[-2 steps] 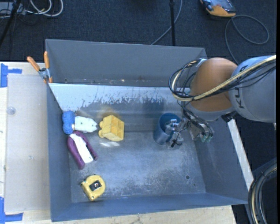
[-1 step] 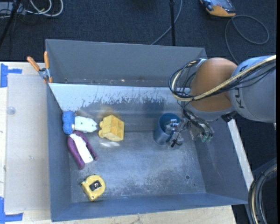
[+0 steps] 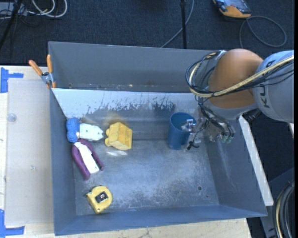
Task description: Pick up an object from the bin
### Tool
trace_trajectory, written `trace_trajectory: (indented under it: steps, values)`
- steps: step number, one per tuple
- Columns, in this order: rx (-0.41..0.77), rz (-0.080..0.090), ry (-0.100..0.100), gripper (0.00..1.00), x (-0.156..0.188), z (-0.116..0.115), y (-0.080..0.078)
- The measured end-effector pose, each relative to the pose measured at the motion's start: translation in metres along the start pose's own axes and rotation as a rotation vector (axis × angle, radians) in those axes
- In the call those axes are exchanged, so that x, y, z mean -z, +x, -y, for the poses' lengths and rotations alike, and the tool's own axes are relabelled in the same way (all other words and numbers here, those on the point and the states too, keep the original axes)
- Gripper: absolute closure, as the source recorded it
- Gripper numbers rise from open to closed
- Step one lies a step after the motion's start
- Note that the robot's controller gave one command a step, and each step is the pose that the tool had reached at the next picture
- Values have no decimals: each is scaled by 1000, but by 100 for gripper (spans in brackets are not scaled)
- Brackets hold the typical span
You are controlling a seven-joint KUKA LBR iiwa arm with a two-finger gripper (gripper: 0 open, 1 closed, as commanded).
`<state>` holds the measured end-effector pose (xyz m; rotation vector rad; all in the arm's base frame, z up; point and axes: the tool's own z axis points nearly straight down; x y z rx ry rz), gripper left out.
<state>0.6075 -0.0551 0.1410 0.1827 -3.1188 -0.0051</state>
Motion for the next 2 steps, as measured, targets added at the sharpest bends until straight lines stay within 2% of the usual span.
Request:
trace_trajectory:
  steps: [1, 2]
  values:
    - [20, 8, 2, 100, 58, 9, 7]
    - [19, 2, 1, 100, 86, 13, -4]
